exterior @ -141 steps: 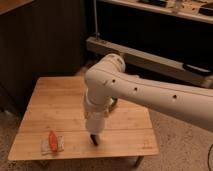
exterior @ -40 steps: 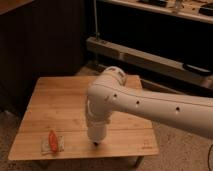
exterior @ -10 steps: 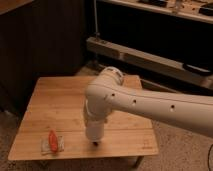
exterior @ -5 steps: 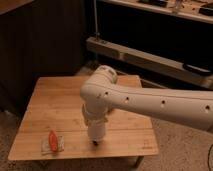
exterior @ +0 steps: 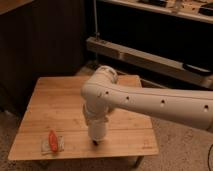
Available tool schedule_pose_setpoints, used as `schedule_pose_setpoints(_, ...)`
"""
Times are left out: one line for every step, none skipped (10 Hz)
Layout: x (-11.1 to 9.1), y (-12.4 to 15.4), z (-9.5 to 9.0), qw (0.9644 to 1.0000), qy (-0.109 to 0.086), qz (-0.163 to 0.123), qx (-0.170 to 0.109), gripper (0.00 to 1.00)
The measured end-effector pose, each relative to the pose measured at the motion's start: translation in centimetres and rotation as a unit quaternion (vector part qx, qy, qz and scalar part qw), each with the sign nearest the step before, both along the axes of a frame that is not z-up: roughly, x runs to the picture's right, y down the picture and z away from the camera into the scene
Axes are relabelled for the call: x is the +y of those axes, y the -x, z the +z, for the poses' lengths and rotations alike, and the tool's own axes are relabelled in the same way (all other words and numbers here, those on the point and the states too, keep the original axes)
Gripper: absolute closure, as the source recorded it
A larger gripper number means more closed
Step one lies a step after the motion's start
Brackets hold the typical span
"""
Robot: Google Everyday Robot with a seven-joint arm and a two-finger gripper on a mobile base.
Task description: Place the ceramic cup over the eraser
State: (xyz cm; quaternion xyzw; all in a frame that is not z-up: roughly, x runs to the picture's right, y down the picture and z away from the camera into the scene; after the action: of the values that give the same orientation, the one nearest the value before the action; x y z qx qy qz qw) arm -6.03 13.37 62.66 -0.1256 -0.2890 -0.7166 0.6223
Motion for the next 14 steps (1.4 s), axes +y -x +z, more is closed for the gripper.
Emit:
schedule_pose_setpoints(0.03,0.02,0.08,1.0,0.001,-0.001,0.0,0.63)
schedule_pose_setpoints(0.17,0.01,0.36,1.0,0.003,-0.001,0.0,0.52)
schedule_pose_setpoints(0.11,-0.08,0.52,1.0,0.001,-0.001,0.001,0.49)
schedule_pose_setpoints(0.13,-0.14,0.47,1.0,0.0,0.0,0.001,0.5)
schedule_pose_setpoints(0.12,-0.14,0.32,1.0,0.0,0.0,0.0,0.59)
schedule_pose_setpoints(0.09,-0.13,0.24,1.0,0.0,0.0,0.0,0.69)
schedule_pose_setpoints(0.12,-0.11,0.27,1.0,0.0,0.0,-0.001,0.75)
schedule_pose_setpoints(0.18,-0.17,0.37,1.0,0.0,0.0,0.0,0.77)
schedule_pose_setpoints(0.19,-0.2,0.38,1.0,0.0,0.0,0.0,0.72)
schedule_pose_setpoints(0.21,-0.21,0.39,1.0,0.0,0.0,0.0,0.63)
schedule_pose_setpoints(0.2,-0.24,0.39,1.0,0.0,0.0,0.0,0.55)
schedule_pose_setpoints(0.25,-0.24,0.41,1.0,0.0,0.0,-0.001,0.45)
schedule_pose_setpoints(0.29,-0.26,0.45,1.0,0.0,0.0,-0.001,0.43)
schedule_pose_setpoints(0.31,-0.28,0.48,1.0,0.0,0.0,-0.001,0.43)
